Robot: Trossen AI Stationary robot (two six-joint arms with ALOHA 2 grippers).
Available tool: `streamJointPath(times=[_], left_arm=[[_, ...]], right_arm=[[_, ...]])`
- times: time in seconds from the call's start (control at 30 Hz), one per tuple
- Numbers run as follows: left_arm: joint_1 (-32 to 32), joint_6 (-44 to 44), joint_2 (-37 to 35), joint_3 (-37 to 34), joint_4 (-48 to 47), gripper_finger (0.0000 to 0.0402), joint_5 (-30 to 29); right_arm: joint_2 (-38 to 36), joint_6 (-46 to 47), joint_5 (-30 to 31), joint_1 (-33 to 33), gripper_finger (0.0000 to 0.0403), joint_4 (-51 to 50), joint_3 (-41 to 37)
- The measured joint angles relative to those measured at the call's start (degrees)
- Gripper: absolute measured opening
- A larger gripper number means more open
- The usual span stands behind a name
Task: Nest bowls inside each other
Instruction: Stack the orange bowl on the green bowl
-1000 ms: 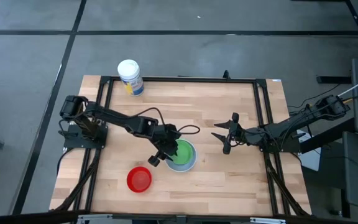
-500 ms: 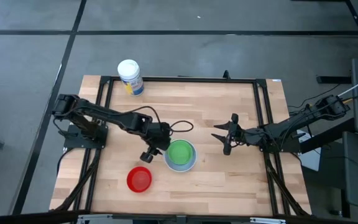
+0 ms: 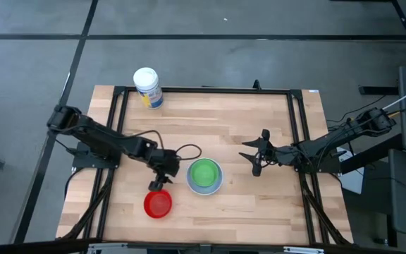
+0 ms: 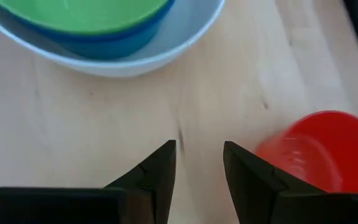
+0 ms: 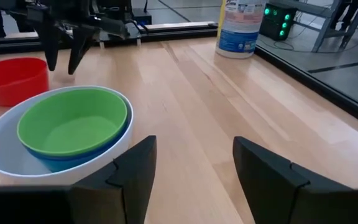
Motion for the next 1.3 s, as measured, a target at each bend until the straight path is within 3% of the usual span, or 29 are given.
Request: streamJointPath(times=[0.37, 0.73, 1.03, 1.3], left_arm=[[-6.7, -10.0, -6.4, -1.5, -2.3, 0.0141, -1.2], [-10.0, -13.0, -6.3, -1.7, -4.8, 0.0153, -3.7], [-9.9, -15.2, -6.3, -9.1, 1.6, 0.0153, -3.2], [-9.9, -15.2, -6.3, -11.4, 6.6, 0.0153, -2.6]], right_arm=[[1.2, 3.4, 0.0, 0.0, 0.0199, 1.0, 0.0], [11.2, 3.1, -0.9, 0.1, 0.0204, 13.0, 0.0], [14.5, 2.3, -2.2, 0.1, 0.0212, 18.0, 0.0], [14.5, 2.2, -2.4, 0.1, 0.0201, 18.7, 0.0]])
